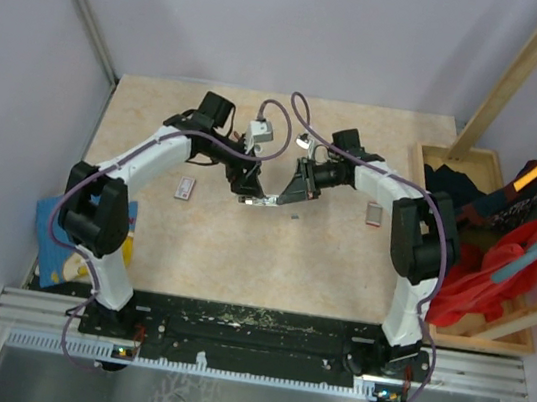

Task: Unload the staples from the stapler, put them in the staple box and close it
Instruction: Unload the staple at the center of the board.

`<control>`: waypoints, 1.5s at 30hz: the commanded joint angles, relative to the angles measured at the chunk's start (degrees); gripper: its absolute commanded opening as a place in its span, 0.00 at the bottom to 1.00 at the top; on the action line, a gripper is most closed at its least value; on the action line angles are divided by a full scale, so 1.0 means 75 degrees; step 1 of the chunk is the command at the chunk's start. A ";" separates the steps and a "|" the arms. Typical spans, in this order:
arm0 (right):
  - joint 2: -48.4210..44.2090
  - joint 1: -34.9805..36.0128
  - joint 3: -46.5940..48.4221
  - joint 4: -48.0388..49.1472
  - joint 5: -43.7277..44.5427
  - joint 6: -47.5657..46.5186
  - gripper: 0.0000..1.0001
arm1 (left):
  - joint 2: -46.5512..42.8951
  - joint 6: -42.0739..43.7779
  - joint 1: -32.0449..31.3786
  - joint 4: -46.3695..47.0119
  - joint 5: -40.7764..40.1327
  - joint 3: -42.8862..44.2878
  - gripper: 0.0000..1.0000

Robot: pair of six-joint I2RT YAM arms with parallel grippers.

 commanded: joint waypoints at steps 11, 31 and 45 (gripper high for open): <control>-0.0671 0.0069 0.0443 -0.0052 -0.0477 -0.0443 0.00 | 0.0519 0.0818 -0.0288 -0.1028 0.0501 0.0553 0.74; -0.0832 0.0071 0.0373 -0.0047 -0.0502 -0.0656 0.00 | 0.0821 0.1154 -0.0285 -0.1860 0.1005 0.0787 0.51; -0.0835 0.0069 0.0337 -0.0101 -0.0368 -0.0858 0.00 | 0.0966 0.1243 -0.0082 -0.2352 0.1431 0.1196 0.60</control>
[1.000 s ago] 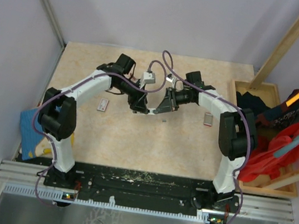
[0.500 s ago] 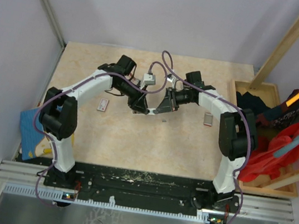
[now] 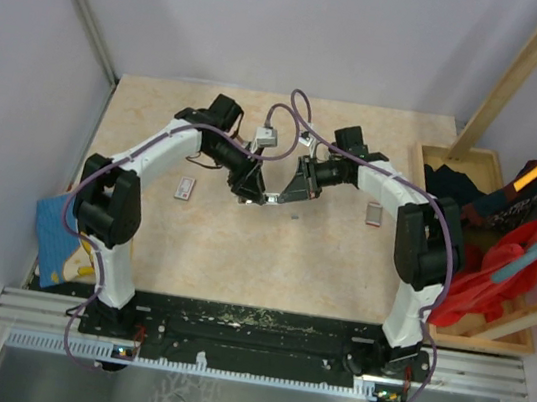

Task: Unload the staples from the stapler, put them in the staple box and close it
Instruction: Unload the staple at the center of the board.

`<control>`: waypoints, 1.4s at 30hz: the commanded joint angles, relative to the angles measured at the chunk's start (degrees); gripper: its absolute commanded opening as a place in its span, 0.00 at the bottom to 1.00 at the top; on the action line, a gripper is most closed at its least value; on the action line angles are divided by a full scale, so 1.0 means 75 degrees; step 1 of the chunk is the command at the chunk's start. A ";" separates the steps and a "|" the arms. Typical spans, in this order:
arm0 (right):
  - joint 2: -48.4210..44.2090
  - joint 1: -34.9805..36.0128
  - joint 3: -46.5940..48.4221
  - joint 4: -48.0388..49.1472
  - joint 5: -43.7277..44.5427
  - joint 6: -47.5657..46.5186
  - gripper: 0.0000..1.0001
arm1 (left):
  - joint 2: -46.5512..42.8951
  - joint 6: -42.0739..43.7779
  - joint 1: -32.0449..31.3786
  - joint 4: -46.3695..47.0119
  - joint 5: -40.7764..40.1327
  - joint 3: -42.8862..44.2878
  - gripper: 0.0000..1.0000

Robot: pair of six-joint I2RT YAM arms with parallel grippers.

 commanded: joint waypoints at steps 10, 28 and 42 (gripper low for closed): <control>-0.0420 0.0069 0.0349 0.0134 -0.0198 -0.0185 0.00 | 0.0227 0.0145 0.0056 -0.0300 0.0193 0.0206 0.56; -0.0311 0.0110 0.0343 0.0145 -0.0144 -0.0188 0.00 | 0.0302 0.0038 0.0049 -0.0240 0.0321 0.0249 0.37; -0.0366 0.0105 0.0349 0.0305 -0.0038 -0.0080 0.16 | 0.0118 -0.0370 0.0052 0.0063 -0.0073 0.0092 0.11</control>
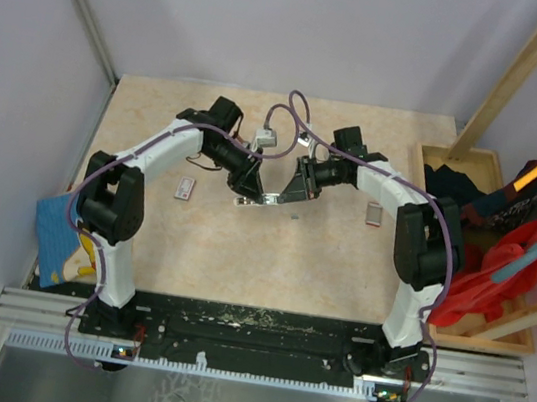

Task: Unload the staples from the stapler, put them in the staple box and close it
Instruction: Unload the staple at the center of the board.

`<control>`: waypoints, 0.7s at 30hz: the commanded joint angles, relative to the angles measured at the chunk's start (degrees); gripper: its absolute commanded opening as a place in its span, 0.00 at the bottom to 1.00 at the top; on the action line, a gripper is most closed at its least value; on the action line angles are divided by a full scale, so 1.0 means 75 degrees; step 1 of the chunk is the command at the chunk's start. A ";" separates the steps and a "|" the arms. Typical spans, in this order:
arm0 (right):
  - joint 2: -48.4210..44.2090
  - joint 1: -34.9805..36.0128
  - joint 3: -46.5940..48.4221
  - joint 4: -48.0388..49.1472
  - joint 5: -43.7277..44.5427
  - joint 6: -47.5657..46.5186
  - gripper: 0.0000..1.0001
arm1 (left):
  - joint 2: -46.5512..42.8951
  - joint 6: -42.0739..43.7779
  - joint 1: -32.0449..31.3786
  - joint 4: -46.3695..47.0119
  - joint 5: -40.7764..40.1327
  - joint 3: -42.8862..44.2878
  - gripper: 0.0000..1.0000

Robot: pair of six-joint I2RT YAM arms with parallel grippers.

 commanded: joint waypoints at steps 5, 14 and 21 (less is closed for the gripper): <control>-0.0406 -0.0005 0.0336 0.0386 0.0110 0.0050 0.34 | -0.0315 -0.0456 0.0003 0.0719 -0.0622 -0.0253 0.03; -0.0389 -0.0464 0.0274 0.0694 0.0560 0.0380 0.40 | -0.0531 -0.0975 -0.0003 0.1655 -0.1449 -0.0751 0.00; -0.0510 -0.0705 0.0256 0.0780 0.0934 0.0414 0.42 | -0.0673 -0.1354 -0.0060 0.2274 -0.2517 -0.1035 0.00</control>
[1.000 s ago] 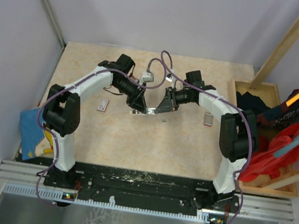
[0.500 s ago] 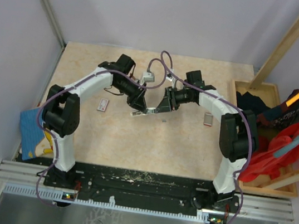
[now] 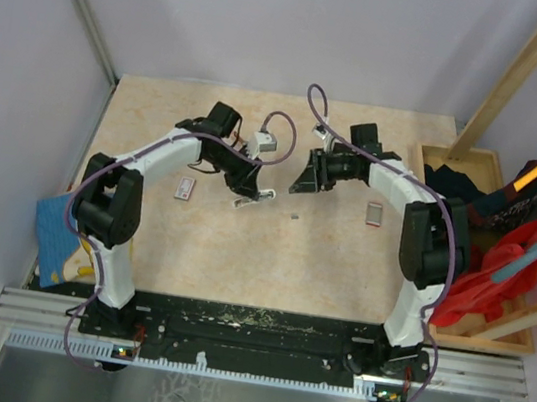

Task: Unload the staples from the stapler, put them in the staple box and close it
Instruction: Unload the staple at the center of the board.

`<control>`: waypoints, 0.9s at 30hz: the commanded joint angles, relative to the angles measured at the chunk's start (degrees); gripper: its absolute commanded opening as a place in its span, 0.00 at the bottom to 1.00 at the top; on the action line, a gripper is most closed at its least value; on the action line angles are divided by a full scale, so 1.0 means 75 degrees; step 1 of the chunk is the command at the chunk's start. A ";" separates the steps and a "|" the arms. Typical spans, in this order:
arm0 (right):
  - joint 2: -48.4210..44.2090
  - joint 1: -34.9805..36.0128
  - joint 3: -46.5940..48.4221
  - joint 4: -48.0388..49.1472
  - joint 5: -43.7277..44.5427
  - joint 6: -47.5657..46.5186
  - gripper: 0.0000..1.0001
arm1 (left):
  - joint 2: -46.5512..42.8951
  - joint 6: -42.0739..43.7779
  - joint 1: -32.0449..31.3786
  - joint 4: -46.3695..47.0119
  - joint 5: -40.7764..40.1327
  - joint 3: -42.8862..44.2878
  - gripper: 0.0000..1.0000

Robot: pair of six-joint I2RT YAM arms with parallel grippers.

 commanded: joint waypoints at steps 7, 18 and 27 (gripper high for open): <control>-0.0726 -0.0265 0.0158 0.0629 0.0984 0.0247 0.44 | -0.0772 -0.0594 -0.0520 0.1602 -0.2686 -0.0690 0.00; -0.0866 -0.0921 -0.0076 0.1124 0.2686 0.1096 0.48 | -0.0761 -0.0235 -0.2380 0.3320 -0.6892 -0.1747 0.00; -0.0901 -0.1414 -0.0271 0.1379 0.3036 0.1639 0.49 | -0.0200 0.0619 -0.3622 0.5473 -0.9709 -0.2735 0.00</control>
